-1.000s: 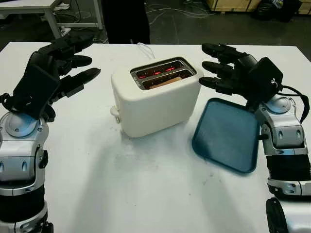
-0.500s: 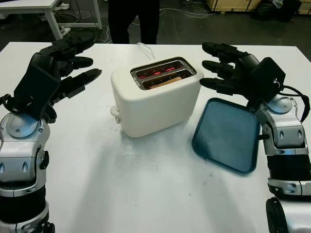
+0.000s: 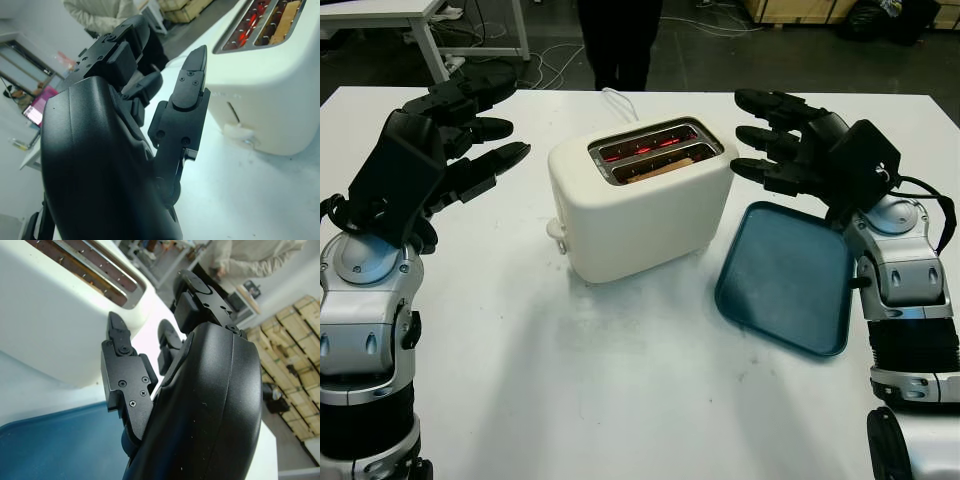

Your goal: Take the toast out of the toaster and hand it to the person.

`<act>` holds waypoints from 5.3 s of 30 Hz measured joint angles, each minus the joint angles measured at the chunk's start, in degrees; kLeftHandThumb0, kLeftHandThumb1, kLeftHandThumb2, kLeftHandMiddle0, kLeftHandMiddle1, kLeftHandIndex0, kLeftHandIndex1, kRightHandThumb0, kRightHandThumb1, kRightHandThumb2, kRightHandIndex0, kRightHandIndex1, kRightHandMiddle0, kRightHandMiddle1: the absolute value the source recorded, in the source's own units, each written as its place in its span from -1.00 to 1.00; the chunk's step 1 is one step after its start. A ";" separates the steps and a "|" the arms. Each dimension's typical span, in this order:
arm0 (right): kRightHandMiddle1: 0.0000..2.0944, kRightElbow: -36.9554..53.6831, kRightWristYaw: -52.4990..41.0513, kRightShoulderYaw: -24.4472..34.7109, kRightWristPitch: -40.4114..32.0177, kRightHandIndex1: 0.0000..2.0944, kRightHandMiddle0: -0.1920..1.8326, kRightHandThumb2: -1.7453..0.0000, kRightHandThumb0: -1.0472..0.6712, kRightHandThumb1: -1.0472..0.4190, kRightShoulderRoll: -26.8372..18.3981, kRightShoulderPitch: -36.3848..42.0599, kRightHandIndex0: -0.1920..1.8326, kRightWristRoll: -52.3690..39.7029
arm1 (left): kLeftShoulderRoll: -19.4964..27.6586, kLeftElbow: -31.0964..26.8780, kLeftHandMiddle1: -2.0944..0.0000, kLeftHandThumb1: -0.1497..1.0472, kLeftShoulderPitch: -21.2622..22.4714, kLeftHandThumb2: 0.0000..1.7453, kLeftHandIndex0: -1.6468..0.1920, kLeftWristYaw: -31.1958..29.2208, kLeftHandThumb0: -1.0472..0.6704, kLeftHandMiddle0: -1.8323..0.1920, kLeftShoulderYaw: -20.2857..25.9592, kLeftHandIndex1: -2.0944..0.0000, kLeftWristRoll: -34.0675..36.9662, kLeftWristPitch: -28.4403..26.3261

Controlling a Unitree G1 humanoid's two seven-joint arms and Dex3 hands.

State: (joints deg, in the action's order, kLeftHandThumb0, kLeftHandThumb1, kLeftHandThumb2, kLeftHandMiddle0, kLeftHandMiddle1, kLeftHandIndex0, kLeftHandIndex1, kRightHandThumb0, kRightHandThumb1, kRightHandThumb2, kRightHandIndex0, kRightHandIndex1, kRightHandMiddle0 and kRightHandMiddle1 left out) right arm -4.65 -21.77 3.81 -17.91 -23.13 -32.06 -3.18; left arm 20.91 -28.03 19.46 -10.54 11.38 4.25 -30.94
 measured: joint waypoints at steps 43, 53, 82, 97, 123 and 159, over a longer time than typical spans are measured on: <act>-0.98 0.37 -0.11 0.04 -1.15 -0.72 -0.40 0.89 0.15 -0.83 -0.30 -0.09 -0.51 -0.29 | -0.22 1.33 0.15 0.79 0.01 -0.88 0.20 0.49 -0.08 0.59 -0.43 0.88 0.06 1.27; -1.00 0.37 -0.14 0.67 -1.18 -0.74 -0.45 0.85 0.18 -0.83 -0.30 -0.09 -0.55 -0.56 | -0.65 1.74 0.12 0.77 0.02 -0.89 0.21 0.32 -0.08 0.61 -0.39 0.87 1.60 0.47; -1.00 0.39 0.07 0.63 -1.18 -0.75 -0.46 0.84 0.20 -0.83 -0.28 -0.13 -0.56 -0.47 | -0.84 1.98 0.06 0.73 0.03 -0.86 0.22 -0.65 -0.06 0.61 0.43 0.80 3.18 0.65; -0.99 0.44 0.06 0.67 -1.10 -0.75 -0.44 0.81 0.19 -0.83 -0.26 -0.13 -0.54 -0.53 | -0.75 1.80 0.07 0.73 0.03 -0.84 0.23 -0.59 -0.08 0.61 0.43 0.76 3.14 0.65; -1.00 0.45 0.06 0.28 -1.04 -0.74 -0.44 0.84 0.17 -0.82 -0.28 -0.18 -0.55 -0.42 | -0.29 1.94 0.07 0.71 0.03 -0.82 0.26 -0.23 -0.08 0.58 0.09 0.70 3.14 0.78; -1.00 0.45 0.00 0.05 -1.12 -0.75 -0.45 0.89 0.16 -0.82 -0.28 -0.32 -0.55 -0.48 | -0.29 1.88 0.04 0.62 0.55 -0.70 0.32 -0.21 -0.08 0.61 -0.28 0.59 3.14 0.21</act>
State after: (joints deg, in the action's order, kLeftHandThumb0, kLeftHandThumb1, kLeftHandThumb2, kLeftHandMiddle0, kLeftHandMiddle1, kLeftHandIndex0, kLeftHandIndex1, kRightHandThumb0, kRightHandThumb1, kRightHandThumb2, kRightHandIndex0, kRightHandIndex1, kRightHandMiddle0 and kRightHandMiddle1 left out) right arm -4.20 -21.77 3.85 -19.03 -23.41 -32.38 -3.66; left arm 20.62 -26.15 20.01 -10.75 11.10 7.38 -30.73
